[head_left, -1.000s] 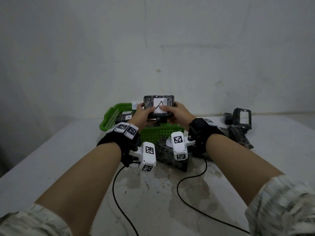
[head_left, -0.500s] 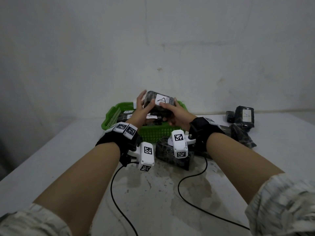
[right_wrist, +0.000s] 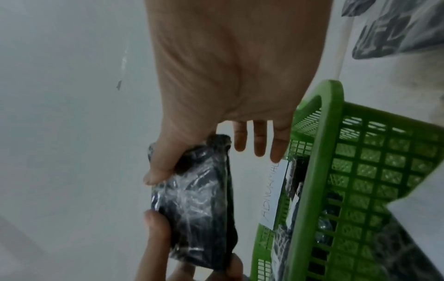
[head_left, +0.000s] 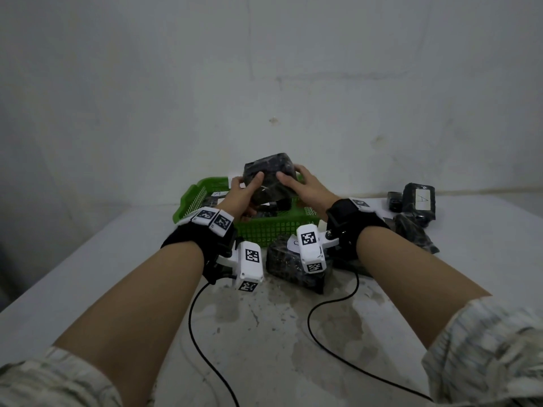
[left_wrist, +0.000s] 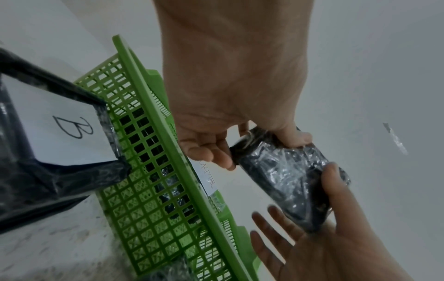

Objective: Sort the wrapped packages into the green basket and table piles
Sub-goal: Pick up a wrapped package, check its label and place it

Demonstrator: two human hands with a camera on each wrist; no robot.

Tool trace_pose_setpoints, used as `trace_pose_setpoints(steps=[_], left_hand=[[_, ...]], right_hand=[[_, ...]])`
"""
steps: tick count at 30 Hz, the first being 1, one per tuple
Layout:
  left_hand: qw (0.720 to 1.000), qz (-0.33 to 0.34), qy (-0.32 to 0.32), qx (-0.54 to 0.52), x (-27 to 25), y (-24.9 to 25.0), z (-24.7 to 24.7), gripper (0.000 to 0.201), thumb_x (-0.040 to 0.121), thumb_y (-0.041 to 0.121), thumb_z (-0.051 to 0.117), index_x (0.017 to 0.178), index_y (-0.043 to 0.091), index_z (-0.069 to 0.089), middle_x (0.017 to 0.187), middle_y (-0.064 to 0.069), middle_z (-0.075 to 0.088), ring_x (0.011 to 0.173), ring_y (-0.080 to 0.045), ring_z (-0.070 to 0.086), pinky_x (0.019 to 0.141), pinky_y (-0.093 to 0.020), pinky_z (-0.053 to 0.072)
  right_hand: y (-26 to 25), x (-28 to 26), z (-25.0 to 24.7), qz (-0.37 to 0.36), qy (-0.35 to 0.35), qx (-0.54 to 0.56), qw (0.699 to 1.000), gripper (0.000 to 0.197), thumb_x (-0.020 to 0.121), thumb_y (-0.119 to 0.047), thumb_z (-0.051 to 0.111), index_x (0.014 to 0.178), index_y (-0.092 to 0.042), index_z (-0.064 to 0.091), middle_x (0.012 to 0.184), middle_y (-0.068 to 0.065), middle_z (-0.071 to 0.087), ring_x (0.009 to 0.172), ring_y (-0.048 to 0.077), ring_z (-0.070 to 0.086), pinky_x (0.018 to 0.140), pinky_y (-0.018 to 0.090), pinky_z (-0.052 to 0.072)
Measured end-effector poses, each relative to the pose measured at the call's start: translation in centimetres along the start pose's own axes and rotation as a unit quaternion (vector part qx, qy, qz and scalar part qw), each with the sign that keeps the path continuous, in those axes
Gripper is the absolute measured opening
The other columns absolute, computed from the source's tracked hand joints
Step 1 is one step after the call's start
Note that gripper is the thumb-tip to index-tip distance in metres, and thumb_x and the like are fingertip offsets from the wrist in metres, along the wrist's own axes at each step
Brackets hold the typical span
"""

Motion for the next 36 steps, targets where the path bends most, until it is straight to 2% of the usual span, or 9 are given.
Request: trace_pose_setpoints(steps=[3,7,9,13,16,21,28,31,36], left_hand=[[0.998,0.006,0.003,0.056,-0.1,0.1,0.1,0.062,0.090,0.064,0.035,0.127,0.014,0.036,0.073,-0.004,0.054,0.054,-0.016,0.049,0.048,-0.022,0.038],[1.000,-0.023,-0.016,0.000,-0.2,0.3,0.3,0.068,0.088,0.062,0.041,0.137,0.018,0.028,0.122,-0.009,0.052,0.098,-0.025,0.056,0.071,-0.035,0.050],[0.999,-0.008,-0.025,-0.041,-0.3,0.6,0.4,0.064,0.091,0.050,0.050,0.139,0.014,0.028,0.131,-0.014,0.051,0.103,-0.025,0.057,0.080,-0.040,0.053],[0.998,0.028,-0.013,-0.063,-0.1,1.0,0.4,0.052,0.093,0.026,0.057,0.136,0.008,0.035,0.128,-0.017,0.054,0.101,-0.025,0.057,0.072,-0.036,0.054],[0.998,0.039,-0.002,-0.046,0.1,1.0,0.2,0.049,0.094,0.027,0.054,0.135,0.007,0.037,0.117,-0.014,0.056,0.096,-0.023,0.057,0.062,-0.029,0.052],[0.998,0.037,-0.030,-0.052,0.1,0.5,0.3,0.049,0.092,0.040,0.054,0.131,0.011,0.046,0.119,-0.010,0.059,0.094,-0.018,0.061,0.072,-0.034,0.053],[0.994,0.043,-0.032,-0.099,0.4,0.6,0.5,0.045,0.093,0.020,0.056,0.133,0.003,0.045,0.122,-0.016,0.059,0.097,-0.022,0.061,0.060,-0.024,0.057],[0.995,0.032,-0.030,-0.091,0.1,0.6,0.4,0.060,0.091,0.032,0.059,0.142,0.012,0.035,0.125,-0.015,0.058,0.096,-0.023,0.062,0.067,-0.031,0.056],[0.993,0.076,-0.076,-0.052,-1.1,0.7,0.4,0.068,0.089,0.030,0.061,0.141,0.045,0.019,0.109,-0.009,0.062,0.093,-0.022,0.064,0.079,-0.038,0.054]], right_hand=[[-0.1,0.2,0.8,0.017,-0.009,0.076,0.997,0.050,0.091,-0.043,0.058,0.129,-0.013,0.046,0.125,0.005,0.059,0.106,0.017,0.062,0.072,0.029,0.056],[0.2,0.6,1.0,0.027,0.007,0.100,0.995,0.049,0.092,-0.038,0.057,0.128,-0.005,0.051,0.121,0.012,0.063,0.094,0.020,0.066,0.060,0.025,0.056],[0.2,0.5,0.9,0.027,0.022,0.114,0.993,0.046,0.093,-0.036,0.057,0.125,-0.003,0.054,0.114,0.012,0.065,0.086,0.019,0.066,0.059,0.026,0.055],[0.3,0.4,0.8,0.041,0.010,0.156,0.987,0.047,0.092,-0.036,0.059,0.126,-0.004,0.054,0.113,0.012,0.065,0.091,0.022,0.066,0.065,0.029,0.056],[0.7,0.4,1.1,0.045,-0.017,0.140,0.989,0.054,0.087,-0.025,0.067,0.131,-0.001,0.047,0.121,0.015,0.062,0.100,0.023,0.064,0.072,0.028,0.058],[0.7,0.5,0.7,0.041,0.007,0.159,0.986,0.050,0.086,-0.017,0.068,0.128,0.003,0.050,0.113,0.016,0.065,0.088,0.023,0.066,0.067,0.025,0.059],[1.0,0.7,1.0,0.043,-0.025,0.095,0.994,0.061,0.081,-0.026,0.073,0.132,-0.011,0.044,0.118,0.009,0.064,0.096,0.024,0.064,0.072,0.032,0.053],[0.8,0.7,0.8,0.028,-0.017,0.081,0.996,0.057,0.082,-0.030,0.072,0.129,-0.010,0.047,0.114,0.010,0.066,0.086,0.022,0.067,0.065,0.028,0.053],[0.8,-0.1,0.2,0.088,0.000,0.049,0.995,0.054,0.086,-0.065,0.047,0.106,-0.017,0.063,0.069,0.007,0.065,0.053,0.019,0.060,0.051,0.021,0.049]])
Point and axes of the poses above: each hand's wrist, its own x-axis towards the middle knuckle, its own z-axis out of the palm, y = z × x, the point moved 4 cm from there along x, towards the middle knuckle
